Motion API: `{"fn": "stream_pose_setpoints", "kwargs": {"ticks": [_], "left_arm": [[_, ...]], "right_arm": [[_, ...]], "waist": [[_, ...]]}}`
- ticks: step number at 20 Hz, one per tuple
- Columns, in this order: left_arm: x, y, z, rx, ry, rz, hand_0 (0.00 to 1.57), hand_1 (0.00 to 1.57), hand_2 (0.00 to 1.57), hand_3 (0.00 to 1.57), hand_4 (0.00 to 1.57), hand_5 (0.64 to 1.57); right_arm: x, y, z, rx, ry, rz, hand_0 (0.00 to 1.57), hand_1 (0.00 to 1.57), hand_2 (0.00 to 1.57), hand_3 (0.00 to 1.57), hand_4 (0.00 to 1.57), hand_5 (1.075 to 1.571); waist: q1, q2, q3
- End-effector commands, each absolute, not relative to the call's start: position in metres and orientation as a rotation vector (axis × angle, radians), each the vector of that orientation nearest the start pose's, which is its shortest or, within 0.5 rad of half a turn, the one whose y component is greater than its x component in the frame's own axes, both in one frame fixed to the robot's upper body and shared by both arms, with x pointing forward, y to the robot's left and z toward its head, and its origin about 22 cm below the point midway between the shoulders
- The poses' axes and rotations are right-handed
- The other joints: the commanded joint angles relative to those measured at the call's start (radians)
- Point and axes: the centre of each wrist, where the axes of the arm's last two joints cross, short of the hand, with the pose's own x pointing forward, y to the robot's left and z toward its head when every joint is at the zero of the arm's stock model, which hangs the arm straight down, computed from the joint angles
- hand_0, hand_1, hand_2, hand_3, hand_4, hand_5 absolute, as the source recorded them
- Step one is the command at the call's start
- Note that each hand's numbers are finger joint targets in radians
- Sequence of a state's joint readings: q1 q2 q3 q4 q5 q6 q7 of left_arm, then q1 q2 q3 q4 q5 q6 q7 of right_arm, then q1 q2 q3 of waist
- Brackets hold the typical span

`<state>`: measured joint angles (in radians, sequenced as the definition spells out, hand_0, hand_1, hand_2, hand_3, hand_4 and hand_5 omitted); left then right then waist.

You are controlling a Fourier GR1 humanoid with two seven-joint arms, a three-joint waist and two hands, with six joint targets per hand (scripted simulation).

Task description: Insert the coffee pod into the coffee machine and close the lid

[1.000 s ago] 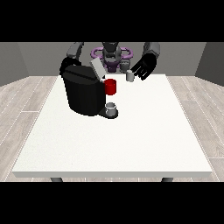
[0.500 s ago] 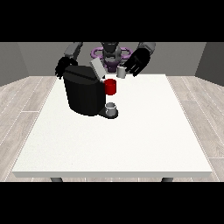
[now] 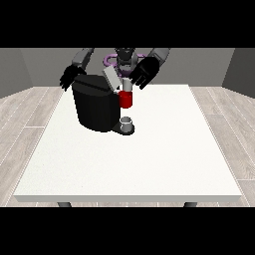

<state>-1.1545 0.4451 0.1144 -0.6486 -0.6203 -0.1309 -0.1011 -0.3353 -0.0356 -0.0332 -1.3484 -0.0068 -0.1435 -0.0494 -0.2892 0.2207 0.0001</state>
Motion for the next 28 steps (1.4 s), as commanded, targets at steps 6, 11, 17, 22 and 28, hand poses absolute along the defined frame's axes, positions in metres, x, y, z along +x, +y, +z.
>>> {"fn": "stream_pose_setpoints", "kwargs": {"ticks": [6, 11, 17, 22, 28], "left_arm": [[0.462, 0.243, 0.227, 0.697, -1.681, -0.889, 1.32, 1.32, 1.33, 1.23, 0.51, 1.571], [0.463, 0.233, 0.213, 0.663, -1.659, -0.900, 1.21, 1.21, 1.26, 1.19, 0.50, 1.571], [0.462, 0.257, 0.231, 0.705, -1.696, -0.885, 1.20, 1.20, 1.27, 1.20, 0.50, 1.571], [0.463, 0.253, 0.247, 0.757, -1.695, -0.886, 1.16, 1.16, 1.24, 1.18, 0.49, 1.571], [0.465, 0.234, 0.224, 0.693, -1.658, -0.923, 1.25, 1.25, 1.28, 1.18, 0.48, 1.571]], "right_arm": [[0.321, -0.215, 0.030, -0.093, -1.700, -0.075, 0.00, 0.00, 0.00, 0.00, 0.51, 1.571], [0.314, -0.210, 0.028, -0.070, -1.670, -0.043, 0.00, 0.00, 0.00, 0.00, 0.50, 1.571], [0.310, -0.222, 0.024, -0.079, -1.718, -0.035, 0.00, 0.00, 0.00, 0.00, 0.54, 1.571], [0.320, -0.216, 0.034, -0.054, -1.747, -0.070, 0.00, 0.00, 0.00, 0.00, 0.46, 1.571], [0.322, -0.215, 0.032, -0.088, -1.716, -0.088, 0.00, 0.00, 0.00, 0.00, 0.43, 1.571]], "waist": [[0.016, 0.011, 0.0003], [0.002, -0.020, 0.0001], [-0.005, 0.021, 0.0001], [0.000, 0.052, 0.0002], [0.021, 0.028, 0.0002]]}}
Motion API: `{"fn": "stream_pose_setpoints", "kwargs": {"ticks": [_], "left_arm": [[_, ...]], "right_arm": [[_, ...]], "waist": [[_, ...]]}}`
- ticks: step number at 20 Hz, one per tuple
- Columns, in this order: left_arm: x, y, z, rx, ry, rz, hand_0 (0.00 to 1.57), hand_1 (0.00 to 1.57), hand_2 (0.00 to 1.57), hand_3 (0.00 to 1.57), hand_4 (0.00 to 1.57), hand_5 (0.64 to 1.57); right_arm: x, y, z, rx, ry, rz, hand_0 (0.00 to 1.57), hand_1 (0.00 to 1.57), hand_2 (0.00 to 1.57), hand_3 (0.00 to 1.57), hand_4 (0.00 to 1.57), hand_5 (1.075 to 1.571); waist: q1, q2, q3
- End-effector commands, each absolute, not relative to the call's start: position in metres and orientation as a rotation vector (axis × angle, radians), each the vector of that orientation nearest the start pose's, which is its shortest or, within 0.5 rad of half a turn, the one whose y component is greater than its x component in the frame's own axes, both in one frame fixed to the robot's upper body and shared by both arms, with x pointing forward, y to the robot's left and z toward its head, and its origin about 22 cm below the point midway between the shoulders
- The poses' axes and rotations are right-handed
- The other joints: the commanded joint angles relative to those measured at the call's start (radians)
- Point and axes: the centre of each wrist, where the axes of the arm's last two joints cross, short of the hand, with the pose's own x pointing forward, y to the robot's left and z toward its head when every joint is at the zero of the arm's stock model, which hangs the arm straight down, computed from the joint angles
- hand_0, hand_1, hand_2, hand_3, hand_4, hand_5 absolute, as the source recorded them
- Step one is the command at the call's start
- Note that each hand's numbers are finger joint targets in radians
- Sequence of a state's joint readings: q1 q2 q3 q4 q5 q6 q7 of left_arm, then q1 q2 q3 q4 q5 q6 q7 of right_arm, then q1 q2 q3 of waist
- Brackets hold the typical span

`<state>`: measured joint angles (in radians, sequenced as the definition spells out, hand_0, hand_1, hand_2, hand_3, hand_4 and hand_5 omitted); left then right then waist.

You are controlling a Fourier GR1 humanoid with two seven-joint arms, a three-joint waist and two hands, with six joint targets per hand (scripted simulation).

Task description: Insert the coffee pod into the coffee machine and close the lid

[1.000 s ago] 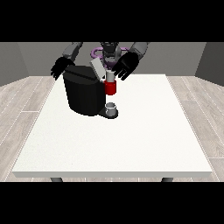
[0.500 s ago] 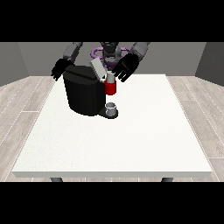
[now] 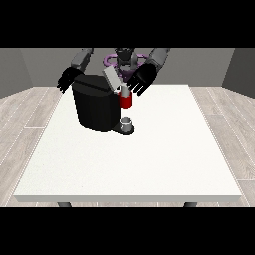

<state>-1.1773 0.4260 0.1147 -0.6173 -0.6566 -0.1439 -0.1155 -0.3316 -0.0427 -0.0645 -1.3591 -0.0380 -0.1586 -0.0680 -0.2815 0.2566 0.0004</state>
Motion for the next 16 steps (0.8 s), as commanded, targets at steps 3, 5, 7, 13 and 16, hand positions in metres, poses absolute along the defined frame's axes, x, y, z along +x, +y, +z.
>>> {"fn": "stream_pose_setpoints", "kwargs": {"ticks": [3, 5, 7, 13, 16], "left_arm": [[0.463, 0.268, 0.234, 0.720, -1.698, -0.876, 1.22, 1.22, 1.27, 1.17, 0.48, 1.571], [0.464, 0.262, 0.219, 0.710, -1.643, -0.894, 1.20, 1.20, 1.24, 1.14, 0.47, 1.571], [0.466, 0.238, 0.226, 0.689, -1.657, -0.908, 1.20, 1.20, 1.23, 1.09, 0.46, 1.571], [0.463, 0.262, 0.225, 0.711, -1.644, -0.937, 1.11, 1.11, 1.15, 0.98, 0.41, 1.571], [0.460, 0.283, 0.234, 0.758, -1.651, -0.923, 1.07, 1.07, 1.12, 0.95, 0.38, 1.571]], "right_arm": [[0.326, -0.221, 0.058, -0.053, -1.797, -0.058, 0.00, 0.00, 0.00, 0.00, 0.44, 1.571], [0.321, -0.210, 0.053, -0.076, -1.723, -0.072, 0.00, 0.00, 0.00, 0.00, 0.44, 1.571], [0.318, -0.213, 0.034, -0.082, -1.726, -0.076, 0.00, 0.00, 0.00, 0.00, 0.40, 1.571], [0.314, -0.214, 0.034, -0.095, -1.710, -0.095, 0.00, 0.00, 0.00, 0.00, 0.34, 1.571], [0.306, -0.209, 0.030, -0.040, -1.740, -0.057, 0.00, 0.00, 0.00, 0.00, 0.44, 1.571]], "waist": [[-0.028, 0.063, -0.0005], [-0.012, -0.004, -0.0006], [-0.012, 0.001, 0.0000], [0.006, -0.012, -0.0002], [-0.015, 0.013, -0.0003]]}}
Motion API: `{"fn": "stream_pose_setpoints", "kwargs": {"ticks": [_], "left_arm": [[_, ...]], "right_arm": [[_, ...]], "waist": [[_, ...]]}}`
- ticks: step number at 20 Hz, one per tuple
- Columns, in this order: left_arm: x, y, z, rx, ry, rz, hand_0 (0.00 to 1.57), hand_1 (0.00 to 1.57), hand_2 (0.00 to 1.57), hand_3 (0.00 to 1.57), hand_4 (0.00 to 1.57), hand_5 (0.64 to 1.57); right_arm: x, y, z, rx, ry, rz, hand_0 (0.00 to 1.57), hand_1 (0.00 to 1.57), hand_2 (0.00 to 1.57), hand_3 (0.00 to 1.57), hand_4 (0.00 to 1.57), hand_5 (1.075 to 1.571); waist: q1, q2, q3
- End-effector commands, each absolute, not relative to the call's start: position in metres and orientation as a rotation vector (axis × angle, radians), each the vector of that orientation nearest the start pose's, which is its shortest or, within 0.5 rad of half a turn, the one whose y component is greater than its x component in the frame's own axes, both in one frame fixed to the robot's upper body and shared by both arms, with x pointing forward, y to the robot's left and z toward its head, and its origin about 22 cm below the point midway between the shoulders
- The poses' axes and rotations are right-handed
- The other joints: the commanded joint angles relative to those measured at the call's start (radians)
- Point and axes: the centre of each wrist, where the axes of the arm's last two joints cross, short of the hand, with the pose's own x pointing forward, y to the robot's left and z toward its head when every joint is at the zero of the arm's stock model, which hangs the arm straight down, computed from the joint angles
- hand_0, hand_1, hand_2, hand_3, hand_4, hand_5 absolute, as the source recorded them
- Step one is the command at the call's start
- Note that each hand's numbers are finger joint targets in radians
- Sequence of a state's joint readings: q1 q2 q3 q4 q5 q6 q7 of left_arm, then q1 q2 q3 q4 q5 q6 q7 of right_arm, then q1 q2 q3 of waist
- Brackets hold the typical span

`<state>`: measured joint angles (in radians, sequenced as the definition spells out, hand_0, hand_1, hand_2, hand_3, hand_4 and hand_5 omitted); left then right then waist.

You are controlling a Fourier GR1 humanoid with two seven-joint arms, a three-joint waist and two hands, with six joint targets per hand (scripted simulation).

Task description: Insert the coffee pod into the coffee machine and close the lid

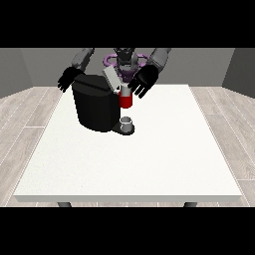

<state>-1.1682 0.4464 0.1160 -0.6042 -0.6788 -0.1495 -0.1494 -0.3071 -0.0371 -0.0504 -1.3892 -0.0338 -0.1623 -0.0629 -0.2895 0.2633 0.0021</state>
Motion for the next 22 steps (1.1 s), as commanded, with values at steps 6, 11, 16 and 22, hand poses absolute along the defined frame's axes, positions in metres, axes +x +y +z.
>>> {"fn": "stream_pose_setpoints", "kwargs": {"ticks": [6, 11, 16, 22], "left_arm": [[0.463, 0.253, 0.210, 0.728, -1.651, -0.967, 1.07, 1.07, 1.12, 0.93, 0.37, 1.571], [0.462, 0.258, 0.232, 0.774, -1.657, -1.053, 0.00, 0.00, 0.00, 0.00, 0.00, 1.571], [0.462, 0.262, 0.234, 0.794, -1.597, -1.091, 0.00, 0.00, 0.00, 0.00, 0.00, 1.571], [0.458, 0.286, 0.217, 0.742, -1.552, -1.088, 0.00, 0.00, 0.00, 0.00, 0.00, 1.571]], "right_arm": [[0.316, -0.217, 0.038, -0.081, -1.716, -0.091, 0.00, 0.00, 0.00, 0.00, 0.46, 1.571], [0.325, -0.238, 0.042, -0.086, -1.762, -0.094, 0.00, 0.00, 0.00, 0.00, 0.45, 1.571], [0.316, -0.213, 0.032, -0.074, -1.739, -0.089, 0.00, 0.00, 0.00, 0.00, 0.37, 1.571], [0.304, -0.231, 0.024, -0.104, -1.675, -0.055, 0.00, 0.00, 0.00, 0.00, 0.39, 1.571]], "waist": [[0.017, -0.021, -0.0021], [0.013, 0.040, -0.0016], [0.010, 0.004, -0.0017], [0.019, -0.069, -0.0022]]}}
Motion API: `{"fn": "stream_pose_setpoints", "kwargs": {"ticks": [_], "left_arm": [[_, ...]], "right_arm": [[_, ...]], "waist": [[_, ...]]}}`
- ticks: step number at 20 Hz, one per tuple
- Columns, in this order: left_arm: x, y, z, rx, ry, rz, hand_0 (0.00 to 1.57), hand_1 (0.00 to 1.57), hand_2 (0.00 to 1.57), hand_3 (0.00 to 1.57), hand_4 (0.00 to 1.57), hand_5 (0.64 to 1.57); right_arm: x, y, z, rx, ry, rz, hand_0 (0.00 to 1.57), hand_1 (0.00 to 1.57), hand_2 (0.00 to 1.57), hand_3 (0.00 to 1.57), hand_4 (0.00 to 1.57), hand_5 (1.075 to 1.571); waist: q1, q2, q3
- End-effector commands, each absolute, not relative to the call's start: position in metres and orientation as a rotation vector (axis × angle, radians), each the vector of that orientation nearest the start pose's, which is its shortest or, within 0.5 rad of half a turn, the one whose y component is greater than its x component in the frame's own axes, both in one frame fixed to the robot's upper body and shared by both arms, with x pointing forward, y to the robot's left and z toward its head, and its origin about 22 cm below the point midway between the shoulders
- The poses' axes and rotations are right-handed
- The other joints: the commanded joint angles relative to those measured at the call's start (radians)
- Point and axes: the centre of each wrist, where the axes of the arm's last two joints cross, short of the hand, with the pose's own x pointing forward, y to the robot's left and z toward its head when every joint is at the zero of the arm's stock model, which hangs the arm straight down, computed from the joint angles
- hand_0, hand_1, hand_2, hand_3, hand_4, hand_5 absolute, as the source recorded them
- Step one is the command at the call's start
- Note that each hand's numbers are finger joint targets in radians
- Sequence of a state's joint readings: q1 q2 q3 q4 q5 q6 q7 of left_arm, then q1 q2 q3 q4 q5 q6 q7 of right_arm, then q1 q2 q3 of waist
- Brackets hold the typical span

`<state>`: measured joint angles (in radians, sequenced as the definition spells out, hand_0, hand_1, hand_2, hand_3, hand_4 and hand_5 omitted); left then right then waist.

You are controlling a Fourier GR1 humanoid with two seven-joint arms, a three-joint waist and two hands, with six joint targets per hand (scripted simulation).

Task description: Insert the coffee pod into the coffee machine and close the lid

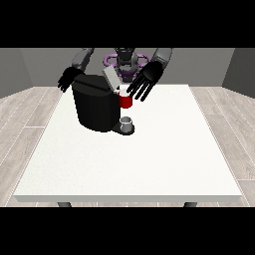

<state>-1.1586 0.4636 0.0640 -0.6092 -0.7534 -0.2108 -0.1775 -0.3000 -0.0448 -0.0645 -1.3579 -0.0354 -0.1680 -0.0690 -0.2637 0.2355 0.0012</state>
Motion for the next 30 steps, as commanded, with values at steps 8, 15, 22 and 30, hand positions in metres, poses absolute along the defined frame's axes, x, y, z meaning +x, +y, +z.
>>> {"fn": "stream_pose_setpoints", "kwargs": {"ticks": [8, 15, 22, 30], "left_arm": [[0.459, 0.245, 0.191, 0.690, -1.545, -1.089, 0.00, 0.00, 0.00, 0.00, 0.00, 1.571], [0.450, 0.238, 0.132, 0.373, -1.589, -0.767, 0.00, 0.00, 0.00, 0.00, 0.00, 1.571], [0.413, 0.249, 0.037, 0.075, -1.569, -0.455, 0.00, 0.00, 0.00, 0.00, 0.00, 1.571], [0.363, 0.262, -0.037, -0.009, -1.475, -0.266, 0.00, 0.00, 0.00, 0.00, 0.09, 1.571]], "right_arm": [[0.297, -0.240, -0.002, -0.117, -1.611, -0.135, 0.00, 0.00, 0.00, 0.00, 0.38, 1.571], [0.276, -0.246, -0.027, -0.171, -1.549, -0.196, 0.00, 0.00, 0.00, 0.00, 0.43, 1.571], [0.246, -0.294, -0.039, -0.227, -1.486, -0.185, 0.00, 0.00, 0.00, 0.00, 0.49, 1.571], [0.274, -0.275, 0.016, -0.099, -1.529, -0.008, 0.00, 0.00, 0.00, 0.00, 0.26, 1.571]], "waist": [[0.048, -0.116, -0.0009], [0.138, -0.236, -0.0017], [0.217, -0.398, -0.0017], [0.263, -0.498, -0.0029]]}}
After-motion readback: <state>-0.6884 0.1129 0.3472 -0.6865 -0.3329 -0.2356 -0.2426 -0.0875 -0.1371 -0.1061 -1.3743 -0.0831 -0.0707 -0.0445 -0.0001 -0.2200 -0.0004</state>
